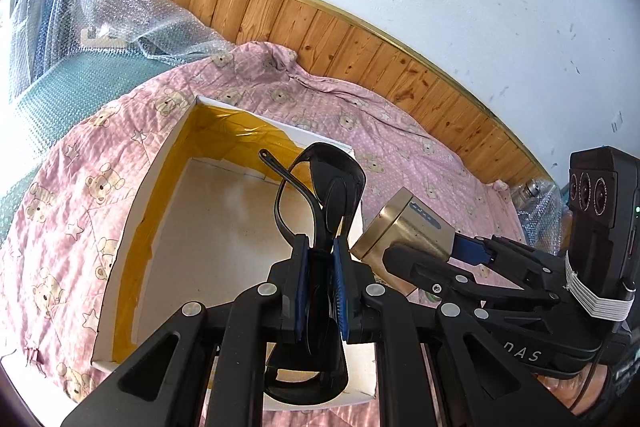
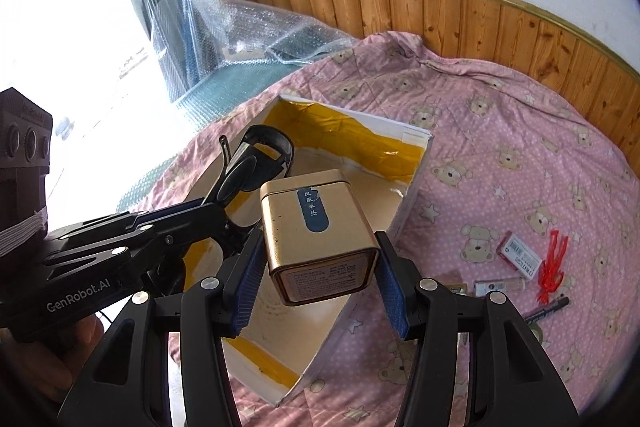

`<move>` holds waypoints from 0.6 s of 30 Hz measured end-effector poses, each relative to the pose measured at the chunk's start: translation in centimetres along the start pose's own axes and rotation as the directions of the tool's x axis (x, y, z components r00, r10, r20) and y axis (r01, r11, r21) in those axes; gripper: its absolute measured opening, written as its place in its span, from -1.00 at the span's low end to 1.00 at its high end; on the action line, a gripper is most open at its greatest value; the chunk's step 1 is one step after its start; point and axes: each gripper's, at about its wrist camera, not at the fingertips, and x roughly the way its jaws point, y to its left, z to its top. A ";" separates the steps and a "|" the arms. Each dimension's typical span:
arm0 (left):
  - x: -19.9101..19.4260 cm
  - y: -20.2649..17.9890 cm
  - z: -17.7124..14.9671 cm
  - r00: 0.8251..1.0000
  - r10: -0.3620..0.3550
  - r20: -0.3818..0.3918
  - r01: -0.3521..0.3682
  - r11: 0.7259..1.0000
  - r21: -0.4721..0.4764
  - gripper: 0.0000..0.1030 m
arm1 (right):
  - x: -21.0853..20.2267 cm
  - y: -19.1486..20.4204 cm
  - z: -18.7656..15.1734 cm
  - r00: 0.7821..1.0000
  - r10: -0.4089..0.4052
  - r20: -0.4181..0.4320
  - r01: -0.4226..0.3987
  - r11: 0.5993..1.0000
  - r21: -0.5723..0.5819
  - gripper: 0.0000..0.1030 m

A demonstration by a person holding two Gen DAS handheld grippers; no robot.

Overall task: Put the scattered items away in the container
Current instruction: 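Open the left tool releasing the glasses while the right tool releases the gold box inside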

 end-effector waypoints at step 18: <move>5.4 7.4 3.1 0.994 0.091 -0.059 -0.099 0.984 -0.149 -0.02 | 6.2 -0.7 2.7 0.999 -0.034 -0.040 0.034 0.999 -0.002 0.28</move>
